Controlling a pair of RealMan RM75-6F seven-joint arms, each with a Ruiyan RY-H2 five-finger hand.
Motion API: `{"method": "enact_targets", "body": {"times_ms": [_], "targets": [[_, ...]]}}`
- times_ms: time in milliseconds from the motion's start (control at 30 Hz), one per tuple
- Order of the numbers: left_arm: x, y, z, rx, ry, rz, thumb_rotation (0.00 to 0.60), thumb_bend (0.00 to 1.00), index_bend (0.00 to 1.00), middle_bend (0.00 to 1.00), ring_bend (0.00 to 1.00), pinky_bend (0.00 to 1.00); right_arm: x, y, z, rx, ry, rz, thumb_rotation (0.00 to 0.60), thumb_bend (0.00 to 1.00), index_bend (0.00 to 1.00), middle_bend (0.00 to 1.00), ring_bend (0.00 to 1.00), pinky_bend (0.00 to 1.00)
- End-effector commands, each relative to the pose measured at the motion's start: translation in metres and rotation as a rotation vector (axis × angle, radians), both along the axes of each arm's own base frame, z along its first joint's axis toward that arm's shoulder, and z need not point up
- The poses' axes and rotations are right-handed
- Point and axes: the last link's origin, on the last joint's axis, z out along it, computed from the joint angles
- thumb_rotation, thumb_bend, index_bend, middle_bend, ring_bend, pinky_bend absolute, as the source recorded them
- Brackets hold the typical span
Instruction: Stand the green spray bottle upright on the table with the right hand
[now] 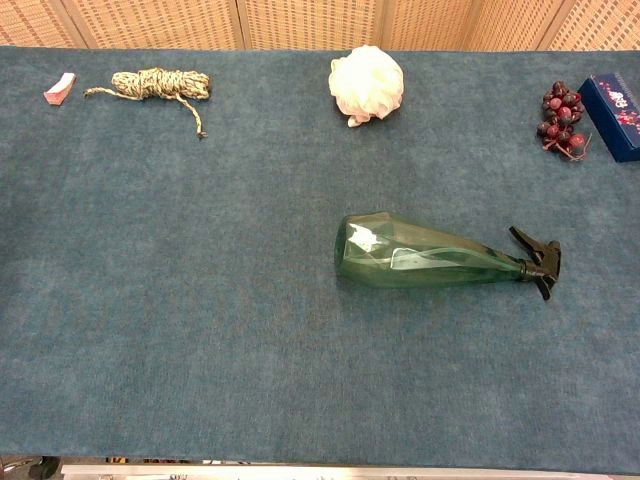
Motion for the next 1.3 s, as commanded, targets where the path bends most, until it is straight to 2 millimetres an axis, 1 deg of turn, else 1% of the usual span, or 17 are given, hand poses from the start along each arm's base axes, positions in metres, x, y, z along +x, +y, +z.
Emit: {"method": "enact_targets", "body": {"times_ms": [33, 467, 667, 767, 900, 1133, 1300], "targets": [[0.000, 0.000, 0.000, 0.000, 0.000, 0.000, 0.600, 0.00, 0.00, 0.00, 0.00, 0.00, 0.000, 0.000, 0.000, 0.001, 0.000, -0.001, 0.600, 0.04, 0.43, 0.24, 0.12, 0.35], [0.000, 0.000, 0.000, 0.000, 0.000, 0.000, 0.600, 0.00, 0.00, 0.00, 0.00, 0.00, 0.001, -0.001, -0.004, 0.010, -0.009, 0.009, 0.600, 0.04, 0.42, 0.23, 0.12, 0.34], [0.000, 0.000, 0.000, 0.000, 0.001, 0.000, 0.600, 0.00, 0.00, 0.00, 0.00, 0.00, 0.004, -0.004, -0.011, 0.034, -0.023, 0.018, 0.600, 0.04, 0.33, 0.15, 0.07, 0.30], [0.000, 0.000, 0.000, 0.000, 0.001, 0.000, 0.600, 0.00, 0.00, 0.00, 0.00, 0.00, 0.008, -0.005, -0.014, 0.046, -0.023, 0.029, 0.600, 0.01, 0.29, 0.13, 0.05, 0.27], [0.000, 0.000, 0.000, 0.000, 0.001, 0.001, 0.600, 0.00, 0.00, 0.00, 0.00, 0.00, 0.018, -0.007, -0.018, 0.072, -0.027, 0.054, 0.600, 0.00, 0.26, 0.11, 0.04, 0.25], [-0.001, 0.000, 0.001, 0.007, 0.009, 0.007, 0.600, 0.00, 0.00, 0.00, 0.00, 0.00, 0.033, -0.011, -0.034, 0.155, -0.015, 0.078, 0.600, 0.00, 0.23, 0.09, 0.02, 0.22], [-0.001, 0.001, 0.001, 0.015, 0.014, 0.016, 0.600, 0.00, 0.00, 0.00, 0.00, 0.00, 0.043, -0.017, -0.053, 0.226, -0.003, 0.096, 0.600, 0.00, 0.20, 0.07, 0.00, 0.20]]}}
